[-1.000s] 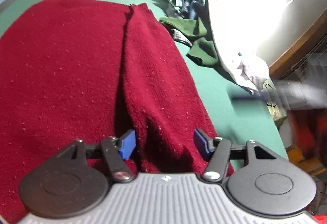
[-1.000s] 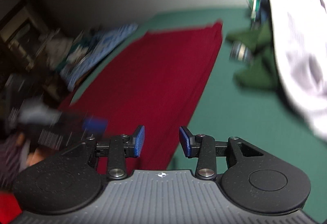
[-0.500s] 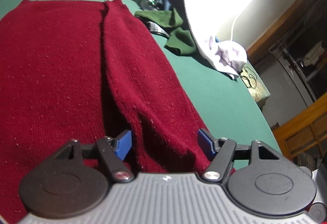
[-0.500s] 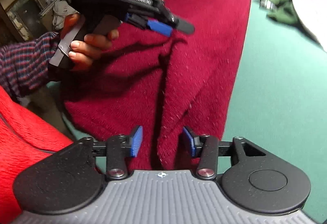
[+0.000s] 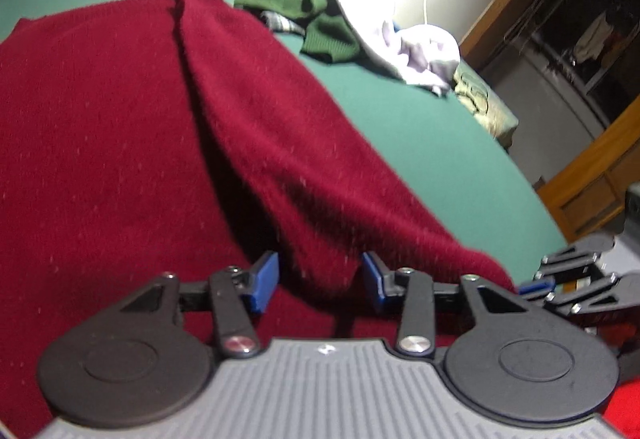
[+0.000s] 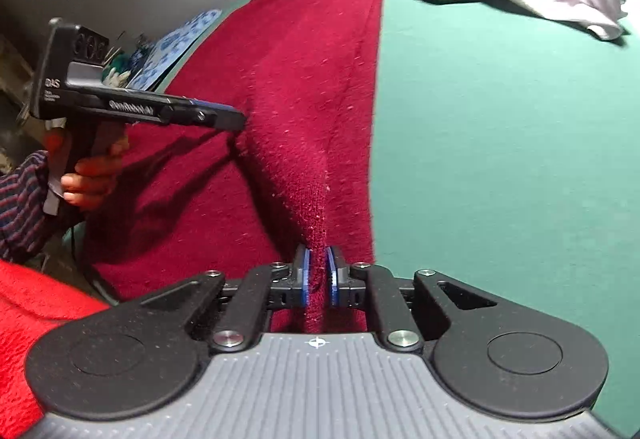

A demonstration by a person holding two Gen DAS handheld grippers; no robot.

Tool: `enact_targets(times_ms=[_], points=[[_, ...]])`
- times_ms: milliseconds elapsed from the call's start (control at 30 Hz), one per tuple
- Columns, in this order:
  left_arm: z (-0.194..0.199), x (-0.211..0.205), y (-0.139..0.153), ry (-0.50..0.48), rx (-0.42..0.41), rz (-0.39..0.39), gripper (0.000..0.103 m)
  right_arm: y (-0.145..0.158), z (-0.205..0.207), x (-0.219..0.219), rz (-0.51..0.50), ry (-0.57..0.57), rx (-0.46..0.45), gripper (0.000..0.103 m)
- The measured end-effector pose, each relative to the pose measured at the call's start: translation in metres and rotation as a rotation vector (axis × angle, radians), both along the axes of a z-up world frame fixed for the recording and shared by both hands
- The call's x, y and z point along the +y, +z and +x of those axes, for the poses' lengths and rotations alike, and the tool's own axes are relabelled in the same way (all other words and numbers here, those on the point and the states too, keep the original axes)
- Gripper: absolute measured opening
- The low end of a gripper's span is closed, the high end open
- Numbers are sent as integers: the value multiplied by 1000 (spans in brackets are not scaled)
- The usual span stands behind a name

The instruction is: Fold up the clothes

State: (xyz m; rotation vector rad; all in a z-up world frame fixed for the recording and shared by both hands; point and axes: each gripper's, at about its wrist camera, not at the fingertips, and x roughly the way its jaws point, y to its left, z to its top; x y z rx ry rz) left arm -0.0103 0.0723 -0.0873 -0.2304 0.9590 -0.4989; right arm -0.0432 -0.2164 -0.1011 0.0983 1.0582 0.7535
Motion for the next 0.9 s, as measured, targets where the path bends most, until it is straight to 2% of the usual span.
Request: enact_targets(times_ms=[33, 100, 200, 300, 333, 367, 400, 500, 600, 667, 767, 900], points=[[-2, 1, 0, -3, -2, -5, 44, 1, 2, 2, 9, 3, 14, 17], [-3, 3, 0, -4, -5, -17, 53, 2, 4, 6, 25, -3, 11, 34], [3, 4, -6, 13, 5, -39, 54, 1, 6, 11, 57, -25, 4, 37], [6, 2, -8, 18, -7, -63, 51, -1, 8, 10, 84, -51, 10, 37], [8, 1, -8, 16, -9, -70, 41, -2, 8, 10, 91, -58, 11, 35], [9, 1, -9, 13, -3, -79, 21, -2, 9, 9, 88, -58, 12, 26], [9, 0, -10, 11, 7, -88, 14, -2, 9, 8, 85, -58, 14, 14], [4, 0, -4, 16, -20, -74, 10, -2, 9, 5, 75, -58, 17, 7], [-3, 9, 6, 29, -39, -87, 10, -1, 10, 3, 65, -58, 20, 7], [-6, 12, 7, 33, -40, -67, 9, -1, 10, 1, 59, -58, 22, 7], [-6, 12, -1, 29, -10, -21, 7, -1, 11, -2, 54, -60, 27, 17], [-10, 8, -1, 20, -16, 5, 7, 1, 19, -6, 155, -111, 52, 34]])
